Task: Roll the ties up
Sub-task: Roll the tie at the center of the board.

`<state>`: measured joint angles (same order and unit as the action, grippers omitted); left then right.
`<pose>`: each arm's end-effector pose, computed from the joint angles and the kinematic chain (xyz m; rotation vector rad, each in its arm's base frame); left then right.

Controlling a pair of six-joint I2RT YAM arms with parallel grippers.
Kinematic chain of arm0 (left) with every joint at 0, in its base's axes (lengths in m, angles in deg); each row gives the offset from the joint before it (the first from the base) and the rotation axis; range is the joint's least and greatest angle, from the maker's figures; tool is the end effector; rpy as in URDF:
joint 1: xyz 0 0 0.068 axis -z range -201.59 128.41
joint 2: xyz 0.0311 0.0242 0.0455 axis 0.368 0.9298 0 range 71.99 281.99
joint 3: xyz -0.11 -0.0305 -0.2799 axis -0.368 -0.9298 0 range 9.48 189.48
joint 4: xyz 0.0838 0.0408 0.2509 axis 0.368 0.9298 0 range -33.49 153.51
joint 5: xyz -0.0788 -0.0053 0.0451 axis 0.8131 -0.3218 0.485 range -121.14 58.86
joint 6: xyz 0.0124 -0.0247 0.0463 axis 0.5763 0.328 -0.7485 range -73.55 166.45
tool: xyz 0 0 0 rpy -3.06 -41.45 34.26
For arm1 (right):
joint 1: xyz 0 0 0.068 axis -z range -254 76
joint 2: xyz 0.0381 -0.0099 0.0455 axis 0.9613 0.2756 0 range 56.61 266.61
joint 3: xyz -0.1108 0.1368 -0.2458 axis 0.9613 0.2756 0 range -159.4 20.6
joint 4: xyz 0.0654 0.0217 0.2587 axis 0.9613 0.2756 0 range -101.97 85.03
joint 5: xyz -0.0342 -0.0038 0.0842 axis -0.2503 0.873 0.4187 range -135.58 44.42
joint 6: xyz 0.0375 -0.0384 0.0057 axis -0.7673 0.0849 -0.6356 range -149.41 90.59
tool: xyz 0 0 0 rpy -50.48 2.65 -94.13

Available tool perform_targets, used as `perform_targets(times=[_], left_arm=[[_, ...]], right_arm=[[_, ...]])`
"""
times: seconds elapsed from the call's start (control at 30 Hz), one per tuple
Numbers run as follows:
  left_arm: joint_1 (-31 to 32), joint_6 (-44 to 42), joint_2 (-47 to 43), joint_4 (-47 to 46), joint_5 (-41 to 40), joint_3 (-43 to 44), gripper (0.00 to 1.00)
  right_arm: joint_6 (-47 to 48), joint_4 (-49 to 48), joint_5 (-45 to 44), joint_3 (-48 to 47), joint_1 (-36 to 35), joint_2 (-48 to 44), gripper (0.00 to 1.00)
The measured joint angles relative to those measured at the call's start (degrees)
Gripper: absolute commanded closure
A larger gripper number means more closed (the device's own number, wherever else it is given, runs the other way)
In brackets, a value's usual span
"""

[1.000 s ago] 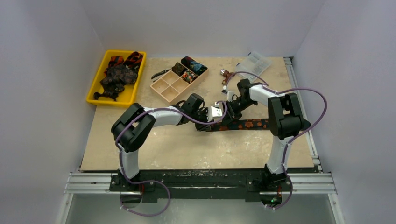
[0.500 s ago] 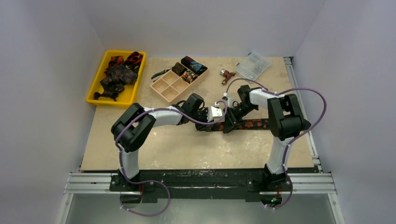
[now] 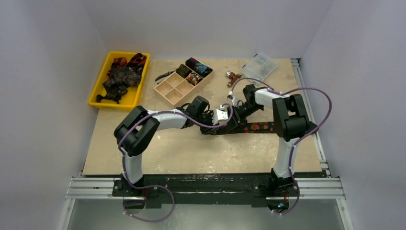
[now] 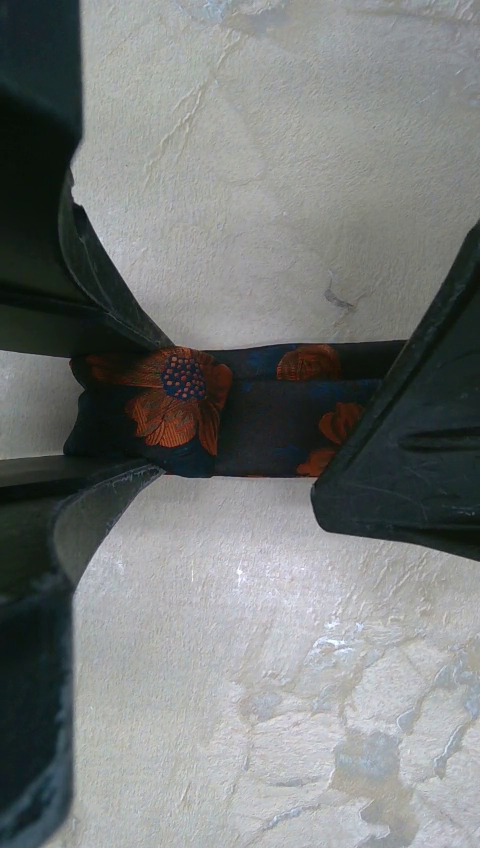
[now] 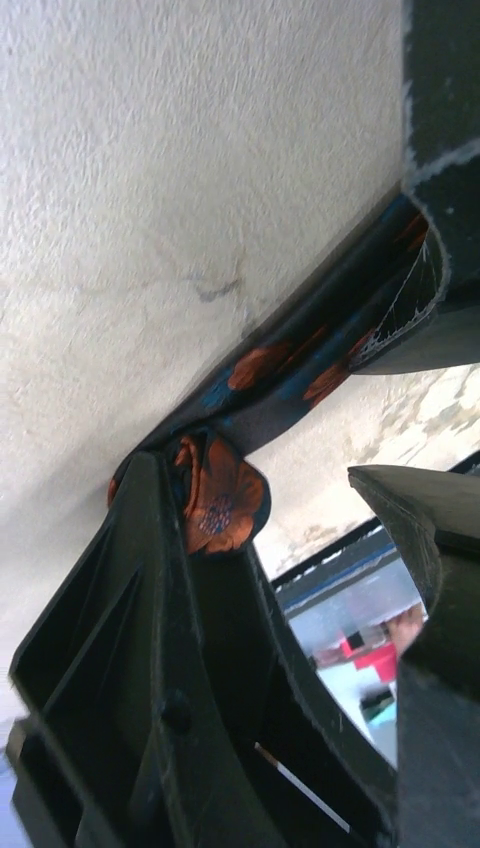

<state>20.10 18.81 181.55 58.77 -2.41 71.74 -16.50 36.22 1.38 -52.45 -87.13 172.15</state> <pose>0.2885 -0.2799 0.1665 1.5567 1.8517 -0.7206 0.3563 0.1099 0.1550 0.6395 -2.7981 -1.2466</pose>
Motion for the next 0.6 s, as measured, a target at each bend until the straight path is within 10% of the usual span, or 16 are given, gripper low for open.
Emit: perform_targets(times=[0.6], left_arm=[[0.0, 0.0, 0.0, 0.0, 0.0, 0.0, 0.83]], right_arm=[[-19.9, -12.8, 6.7, 0.2, -4.3, -0.1, 0.58]])
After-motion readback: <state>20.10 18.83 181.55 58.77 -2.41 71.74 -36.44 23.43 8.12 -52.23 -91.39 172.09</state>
